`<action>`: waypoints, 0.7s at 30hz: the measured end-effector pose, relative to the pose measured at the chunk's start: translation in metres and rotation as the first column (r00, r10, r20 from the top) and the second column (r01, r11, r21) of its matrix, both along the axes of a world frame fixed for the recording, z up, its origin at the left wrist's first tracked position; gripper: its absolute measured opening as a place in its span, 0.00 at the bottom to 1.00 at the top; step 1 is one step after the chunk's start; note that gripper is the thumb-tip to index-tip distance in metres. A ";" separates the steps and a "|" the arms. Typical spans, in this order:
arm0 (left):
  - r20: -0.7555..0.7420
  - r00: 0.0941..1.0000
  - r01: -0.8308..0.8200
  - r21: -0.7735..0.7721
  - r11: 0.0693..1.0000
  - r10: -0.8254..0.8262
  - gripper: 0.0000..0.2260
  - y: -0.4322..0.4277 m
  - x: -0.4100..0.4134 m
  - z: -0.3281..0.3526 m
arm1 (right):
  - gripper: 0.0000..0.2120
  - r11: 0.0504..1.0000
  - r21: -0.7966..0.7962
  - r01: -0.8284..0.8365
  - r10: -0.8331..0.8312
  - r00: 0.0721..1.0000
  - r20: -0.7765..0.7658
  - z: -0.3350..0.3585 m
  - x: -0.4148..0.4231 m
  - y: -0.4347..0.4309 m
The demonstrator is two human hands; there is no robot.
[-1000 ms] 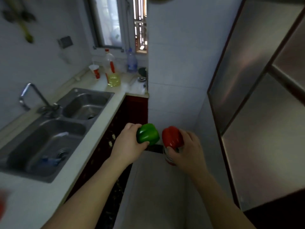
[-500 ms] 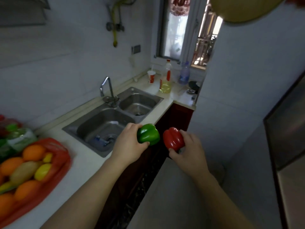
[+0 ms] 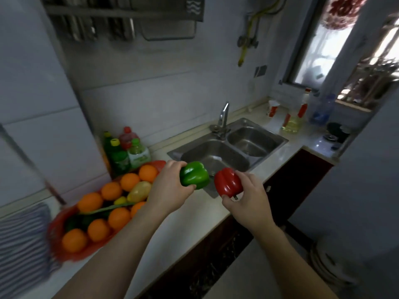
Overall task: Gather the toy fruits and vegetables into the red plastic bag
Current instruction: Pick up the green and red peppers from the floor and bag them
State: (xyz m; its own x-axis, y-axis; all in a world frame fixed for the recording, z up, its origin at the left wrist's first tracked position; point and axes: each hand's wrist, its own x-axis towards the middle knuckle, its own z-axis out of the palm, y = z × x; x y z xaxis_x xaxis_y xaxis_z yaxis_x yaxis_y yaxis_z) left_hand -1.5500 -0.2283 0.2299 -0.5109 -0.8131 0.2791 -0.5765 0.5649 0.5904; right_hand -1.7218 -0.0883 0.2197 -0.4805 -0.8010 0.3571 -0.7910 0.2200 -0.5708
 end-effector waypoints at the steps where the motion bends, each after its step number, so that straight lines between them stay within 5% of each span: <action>1: -0.005 1.000 -0.015 0.002 1.000 0.015 0.26 -0.005 0.012 0.000 | 0.36 1.000 0.005 -0.014 0.014 1.000 -0.004 -0.001 0.009 -0.007; 21: 0.091 0.895 -0.443 0.090 0.892 0.436 0.31 -0.070 0.226 -0.047 | 0.36 0.869 0.127 -0.479 0.482 0.876 0.002 -0.030 0.172 -0.166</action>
